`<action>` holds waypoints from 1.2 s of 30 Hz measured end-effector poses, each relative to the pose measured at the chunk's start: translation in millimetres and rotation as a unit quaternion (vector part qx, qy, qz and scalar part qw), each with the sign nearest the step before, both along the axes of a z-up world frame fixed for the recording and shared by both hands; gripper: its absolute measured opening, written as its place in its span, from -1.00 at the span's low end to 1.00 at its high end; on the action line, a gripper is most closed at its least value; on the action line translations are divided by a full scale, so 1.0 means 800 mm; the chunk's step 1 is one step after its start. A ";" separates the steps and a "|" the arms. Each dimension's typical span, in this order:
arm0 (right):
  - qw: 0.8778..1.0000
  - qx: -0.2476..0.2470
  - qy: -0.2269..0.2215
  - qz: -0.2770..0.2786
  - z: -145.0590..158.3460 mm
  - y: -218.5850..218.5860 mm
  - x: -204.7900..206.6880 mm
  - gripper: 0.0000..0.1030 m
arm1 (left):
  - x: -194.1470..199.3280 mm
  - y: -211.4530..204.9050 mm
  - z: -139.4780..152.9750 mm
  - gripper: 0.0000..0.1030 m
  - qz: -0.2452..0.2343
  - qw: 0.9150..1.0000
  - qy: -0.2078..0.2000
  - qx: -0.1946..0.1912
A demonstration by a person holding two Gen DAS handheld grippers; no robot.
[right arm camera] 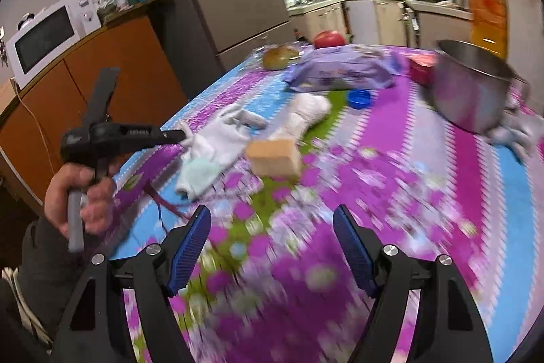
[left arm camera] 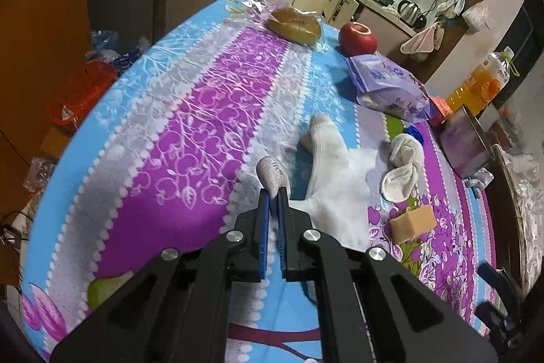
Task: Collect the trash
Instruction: 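Grasp the white glove with the left tool while the right tool grasps the tan sponge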
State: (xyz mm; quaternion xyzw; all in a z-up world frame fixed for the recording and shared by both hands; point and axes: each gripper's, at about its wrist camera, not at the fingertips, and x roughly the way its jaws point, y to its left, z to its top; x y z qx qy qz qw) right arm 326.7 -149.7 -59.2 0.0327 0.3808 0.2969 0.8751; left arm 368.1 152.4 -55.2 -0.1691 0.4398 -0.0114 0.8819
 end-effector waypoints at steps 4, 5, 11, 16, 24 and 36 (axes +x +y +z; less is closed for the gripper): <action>0.999 -0.035 0.013 0.003 -0.015 0.058 0.043 0.47 | -0.002 -0.008 -0.001 -0.93 -0.011 1.000 -0.005 -0.003; 0.999 -0.039 0.015 -0.001 -0.017 0.066 0.048 0.47 | -0.002 -0.008 -0.002 -0.93 -0.012 1.000 -0.005 -0.002; 0.996 -0.080 0.027 -0.041 -0.038 0.100 0.080 0.27 | -0.001 -0.010 -0.007 -0.93 -0.017 1.000 -0.005 -0.006; 0.996 -0.066 0.009 -0.065 -0.039 0.080 0.076 -0.13 | -0.007 -0.019 0.007 -0.96 -0.028 0.999 -0.031 -0.001; 0.994 -0.031 -0.049 -0.091 0.008 0.027 0.014 -0.16 | -0.035 -0.056 0.070 -0.98 -0.047 0.992 -0.112 0.032; 0.982 -0.023 -0.108 -0.154 0.076 -0.072 -0.083 -0.17 | -0.086 -0.162 0.143 -0.98 -0.114 0.975 -0.185 0.052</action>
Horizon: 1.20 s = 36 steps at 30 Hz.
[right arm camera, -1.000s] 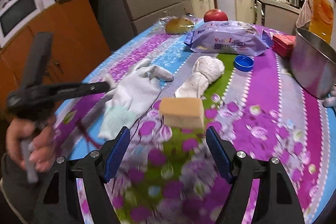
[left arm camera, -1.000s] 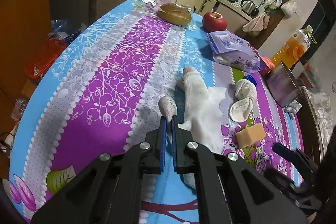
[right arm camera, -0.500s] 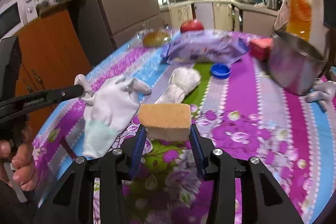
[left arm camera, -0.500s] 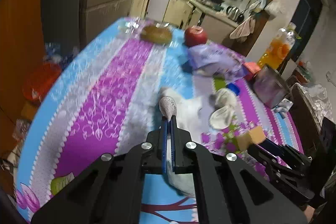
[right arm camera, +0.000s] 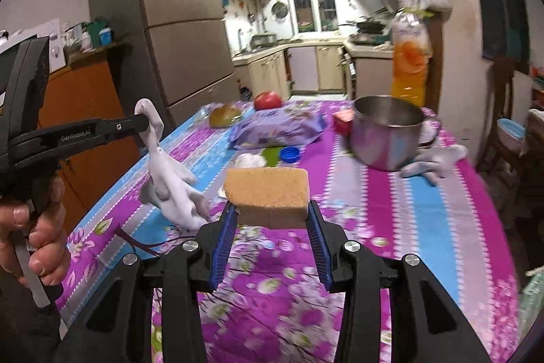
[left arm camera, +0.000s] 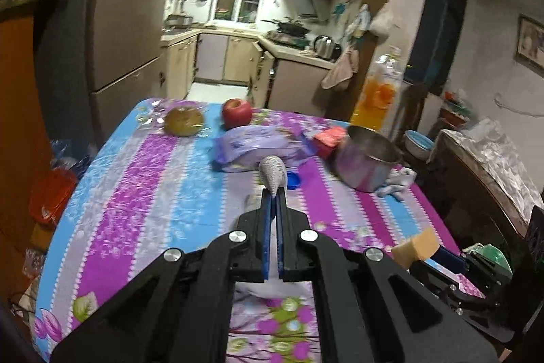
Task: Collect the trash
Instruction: 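Grasp the white glove with the left tool while the right tool grasps the tan sponge, then carry glove and sponge over the green bin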
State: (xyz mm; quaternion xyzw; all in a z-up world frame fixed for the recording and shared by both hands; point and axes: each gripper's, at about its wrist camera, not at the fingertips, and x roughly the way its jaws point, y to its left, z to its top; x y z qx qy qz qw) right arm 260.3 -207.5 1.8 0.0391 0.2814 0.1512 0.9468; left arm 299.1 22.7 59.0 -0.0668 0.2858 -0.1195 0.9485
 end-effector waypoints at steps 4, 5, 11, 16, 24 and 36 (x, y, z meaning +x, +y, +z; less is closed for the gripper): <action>0.999 -0.006 -0.017 -0.029 0.017 -0.035 -0.031 -0.17 | -0.019 -0.043 0.003 -0.98 -0.025 1.000 -0.008 0.012; 0.999 -0.006 -0.019 -0.036 0.021 -0.043 -0.037 -0.17 | -0.024 -0.055 0.003 -0.98 -0.032 0.999 -0.010 0.016; 0.996 -0.010 -0.036 -0.079 0.041 -0.091 -0.075 -0.17 | -0.058 -0.120 0.002 -0.98 -0.065 0.997 -0.026 0.039; 0.993 -0.014 -0.050 -0.108 0.055 -0.126 -0.103 -0.17 | -0.081 -0.162 -0.004 -0.98 -0.100 0.994 -0.027 0.046; 0.990 -0.022 -0.057 -0.128 0.064 -0.158 -0.134 -0.17 | -0.107 -0.204 0.000 -0.98 -0.131 0.989 -0.037 0.049; 0.984 -0.038 -0.060 -0.164 0.085 -0.212 -0.184 -0.17 | -0.130 -0.260 0.011 -0.98 -0.162 0.984 -0.049 0.052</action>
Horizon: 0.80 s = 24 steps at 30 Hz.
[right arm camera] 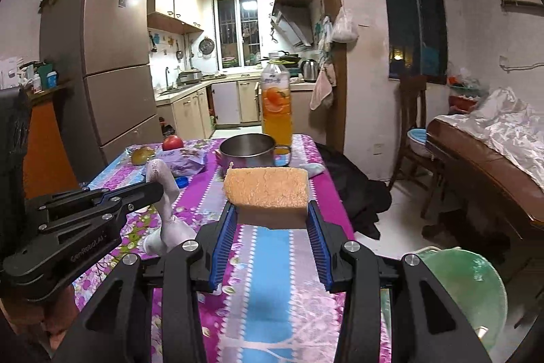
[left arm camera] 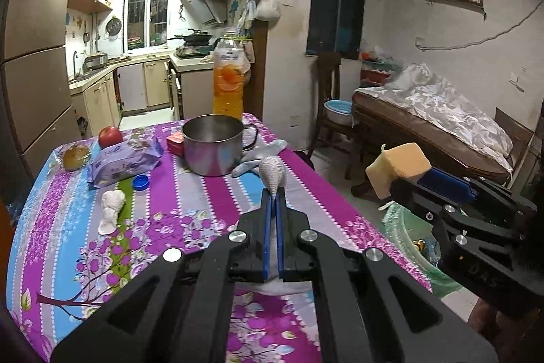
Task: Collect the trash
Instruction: 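Carry glove and sponge over the green bin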
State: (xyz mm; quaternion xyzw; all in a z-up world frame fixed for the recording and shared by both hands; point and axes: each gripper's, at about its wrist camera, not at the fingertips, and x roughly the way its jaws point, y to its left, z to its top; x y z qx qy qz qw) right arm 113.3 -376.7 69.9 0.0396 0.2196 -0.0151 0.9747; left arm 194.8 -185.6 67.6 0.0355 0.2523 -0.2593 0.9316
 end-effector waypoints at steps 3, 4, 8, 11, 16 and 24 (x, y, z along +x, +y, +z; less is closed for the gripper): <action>1.000 0.000 0.004 -0.011 0.002 -0.018 -0.015 -0.17 | -0.004 -0.016 0.000 -0.98 -0.013 1.000 0.000 0.002; 1.000 0.000 0.005 -0.015 0.003 -0.025 -0.019 -0.17 | -0.006 -0.020 0.000 -0.98 -0.017 1.000 0.001 0.003; 0.999 0.001 0.013 -0.033 0.002 -0.051 -0.036 -0.17 | -0.013 -0.046 0.000 -0.98 -0.038 0.999 0.001 0.009; 0.999 0.002 0.019 -0.047 -0.001 -0.074 -0.053 -0.17 | -0.018 -0.069 0.000 -0.98 -0.056 0.998 0.005 0.011; 0.996 0.004 0.029 -0.080 -0.005 -0.121 -0.079 -0.17 | -0.024 -0.112 0.003 -0.98 -0.089 0.996 0.007 0.012; 0.988 0.015 0.070 -0.136 -0.018 -0.210 -0.111 -0.17 | -0.034 -0.199 0.010 -0.98 -0.156 0.988 0.020 0.008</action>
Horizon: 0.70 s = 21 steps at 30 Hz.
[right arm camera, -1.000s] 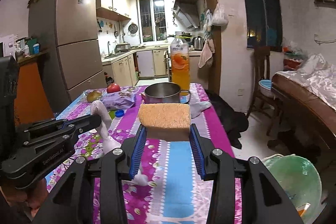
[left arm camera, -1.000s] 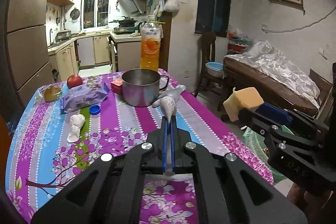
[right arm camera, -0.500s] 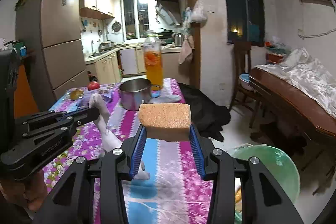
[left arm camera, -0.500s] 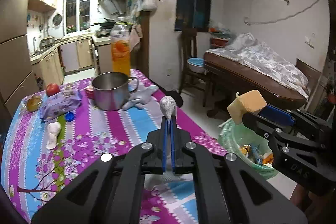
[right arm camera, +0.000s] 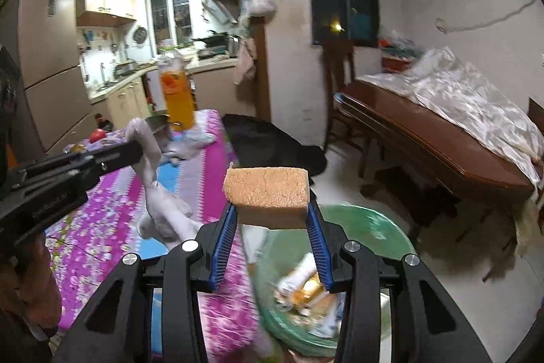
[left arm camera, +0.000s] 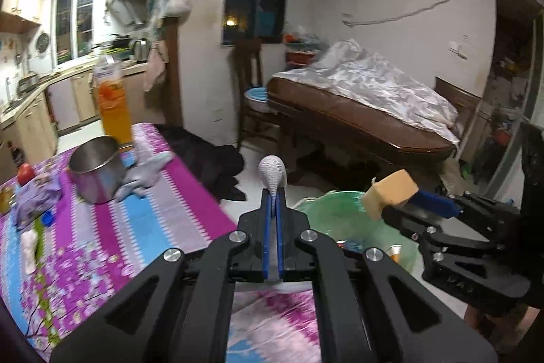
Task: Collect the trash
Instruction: 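Carry glove and sponge over the green bin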
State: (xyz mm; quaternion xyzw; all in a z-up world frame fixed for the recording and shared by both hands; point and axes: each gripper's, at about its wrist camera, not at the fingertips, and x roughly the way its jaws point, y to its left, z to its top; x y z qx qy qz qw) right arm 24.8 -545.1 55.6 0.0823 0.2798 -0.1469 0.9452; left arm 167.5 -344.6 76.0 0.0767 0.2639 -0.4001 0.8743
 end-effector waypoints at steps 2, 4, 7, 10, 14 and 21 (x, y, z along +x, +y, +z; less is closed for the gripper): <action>1.000 0.007 0.011 -0.012 -0.005 -0.022 -0.005 -0.17 | -0.002 -0.020 -0.002 -0.98 -0.014 1.000 0.006 0.002; 0.999 0.015 0.020 -0.019 -0.011 -0.041 -0.009 -0.17 | -0.002 -0.043 -0.005 -0.98 -0.027 1.000 0.012 0.006; 0.998 0.029 0.036 -0.032 -0.022 -0.068 -0.012 -0.17 | -0.006 -0.070 -0.009 -0.98 -0.041 0.999 0.017 0.012; 0.997 0.044 0.054 -0.038 -0.034 -0.099 -0.016 -0.17 | -0.009 -0.097 -0.015 -0.98 -0.054 0.998 0.024 0.020; 0.995 0.056 0.075 -0.044 -0.047 -0.119 -0.012 -0.17 | -0.012 -0.123 -0.022 -0.98 -0.063 0.997 0.030 0.029; 0.987 0.100 0.118 -0.041 -0.071 -0.156 0.001 -0.17 | -0.014 -0.148 -0.029 -0.98 -0.068 0.996 0.037 0.040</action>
